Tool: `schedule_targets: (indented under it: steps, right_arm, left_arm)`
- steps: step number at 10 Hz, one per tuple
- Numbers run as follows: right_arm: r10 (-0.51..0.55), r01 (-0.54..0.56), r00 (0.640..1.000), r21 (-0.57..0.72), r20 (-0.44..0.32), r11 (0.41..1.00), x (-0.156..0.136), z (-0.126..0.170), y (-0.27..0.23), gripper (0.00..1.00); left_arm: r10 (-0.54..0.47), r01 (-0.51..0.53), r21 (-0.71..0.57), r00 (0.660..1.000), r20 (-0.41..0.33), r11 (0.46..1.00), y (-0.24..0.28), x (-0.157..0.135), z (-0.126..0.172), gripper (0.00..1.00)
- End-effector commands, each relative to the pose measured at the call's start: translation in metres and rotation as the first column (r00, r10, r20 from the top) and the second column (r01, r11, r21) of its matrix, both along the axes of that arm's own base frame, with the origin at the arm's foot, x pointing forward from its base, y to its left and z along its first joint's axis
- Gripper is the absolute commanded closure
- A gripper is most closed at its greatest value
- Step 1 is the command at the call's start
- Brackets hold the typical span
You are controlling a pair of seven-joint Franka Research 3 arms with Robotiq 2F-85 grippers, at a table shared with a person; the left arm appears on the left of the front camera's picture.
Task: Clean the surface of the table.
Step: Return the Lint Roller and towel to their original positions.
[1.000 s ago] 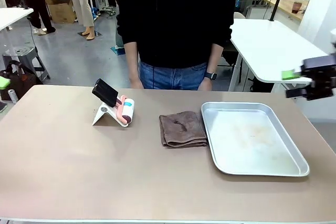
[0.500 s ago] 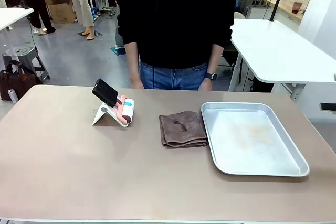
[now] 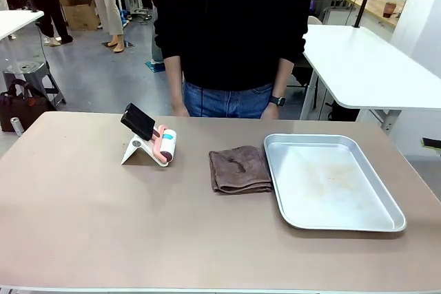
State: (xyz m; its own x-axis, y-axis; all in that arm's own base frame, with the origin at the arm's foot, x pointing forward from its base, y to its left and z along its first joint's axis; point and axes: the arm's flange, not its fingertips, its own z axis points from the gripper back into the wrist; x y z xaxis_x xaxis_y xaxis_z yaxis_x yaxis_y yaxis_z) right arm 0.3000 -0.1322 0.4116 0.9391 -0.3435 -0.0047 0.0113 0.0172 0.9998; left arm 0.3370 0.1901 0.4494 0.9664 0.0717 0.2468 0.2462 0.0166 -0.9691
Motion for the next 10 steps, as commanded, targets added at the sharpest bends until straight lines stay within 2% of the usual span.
schedule_targets:
  steps: [1,10]
  right_arm:
    - [0.014,-0.014,1.0,-0.008,0.016,1.0,-0.0042,0.0067,0.0,0.0]
    - [0.014,-0.014,1.0,-0.008,0.016,1.0,-0.0042,0.0067,0.0,0.0]
  left_arm:
    - [-0.009,0.009,0.01,1.0,0.01,1.0,-0.0018,-0.0065,0.0026,0.0]
    - [-0.009,0.009,0.01,1.0,0.01,1.0,-0.0018,-0.0065,0.0026,0.0]
